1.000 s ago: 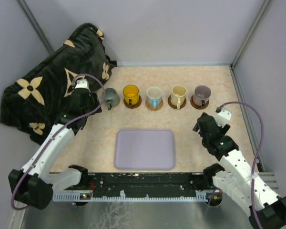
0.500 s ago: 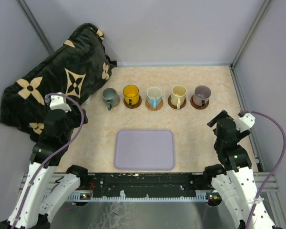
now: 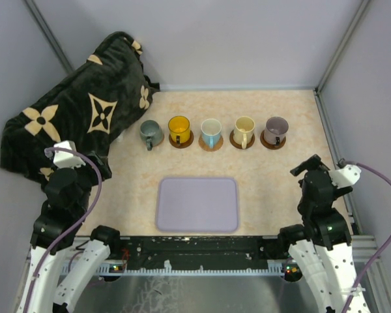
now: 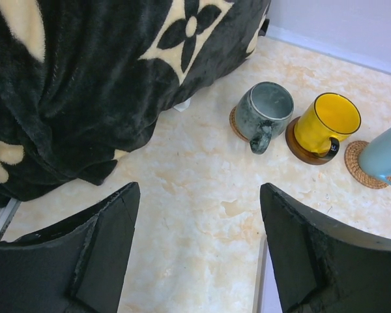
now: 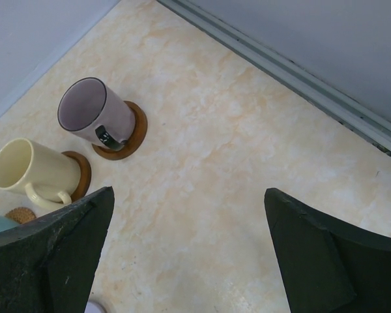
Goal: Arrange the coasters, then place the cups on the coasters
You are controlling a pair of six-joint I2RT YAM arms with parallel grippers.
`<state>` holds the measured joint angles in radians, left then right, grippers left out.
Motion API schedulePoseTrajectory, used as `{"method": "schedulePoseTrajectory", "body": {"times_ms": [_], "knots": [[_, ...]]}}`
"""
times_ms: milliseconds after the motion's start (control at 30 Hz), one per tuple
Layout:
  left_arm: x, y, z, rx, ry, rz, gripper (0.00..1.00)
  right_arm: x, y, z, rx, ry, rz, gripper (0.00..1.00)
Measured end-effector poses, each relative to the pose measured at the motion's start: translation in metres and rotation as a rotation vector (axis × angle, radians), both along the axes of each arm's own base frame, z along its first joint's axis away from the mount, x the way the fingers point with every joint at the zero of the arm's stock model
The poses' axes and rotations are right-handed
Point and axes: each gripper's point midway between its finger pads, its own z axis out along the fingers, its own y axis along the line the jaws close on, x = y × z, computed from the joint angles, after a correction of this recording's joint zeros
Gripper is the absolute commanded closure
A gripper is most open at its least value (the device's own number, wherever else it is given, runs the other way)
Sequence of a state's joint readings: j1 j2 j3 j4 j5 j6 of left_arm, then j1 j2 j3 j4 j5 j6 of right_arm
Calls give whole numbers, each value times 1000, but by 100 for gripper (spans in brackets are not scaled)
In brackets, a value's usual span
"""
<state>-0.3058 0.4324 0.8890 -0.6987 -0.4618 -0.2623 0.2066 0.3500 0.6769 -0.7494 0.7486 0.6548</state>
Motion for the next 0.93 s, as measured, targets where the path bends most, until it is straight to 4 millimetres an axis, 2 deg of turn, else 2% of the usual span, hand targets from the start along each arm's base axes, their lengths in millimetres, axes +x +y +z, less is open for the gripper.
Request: {"method": "schedulePoseTrajectory", "body": {"times_ms": [100, 233, 600, 833, 933], "knots": [[-1, 1, 1, -3, -4, 3, 15, -1, 0, 1, 2, -7, 0, 1], [-1, 1, 1, -6, -5, 8, 1, -1, 0, 1, 2, -9, 0, 1], [1, 2, 1, -2, -2, 18, 0, -1, 1, 2, 6, -12, 9, 1], [10, 8, -15, 35, 77, 71, 0, 0, 2, 2, 7, -11, 11, 1], [9, 9, -15, 36, 78, 73, 0, 0, 2, 1, 7, -11, 12, 1]]}}
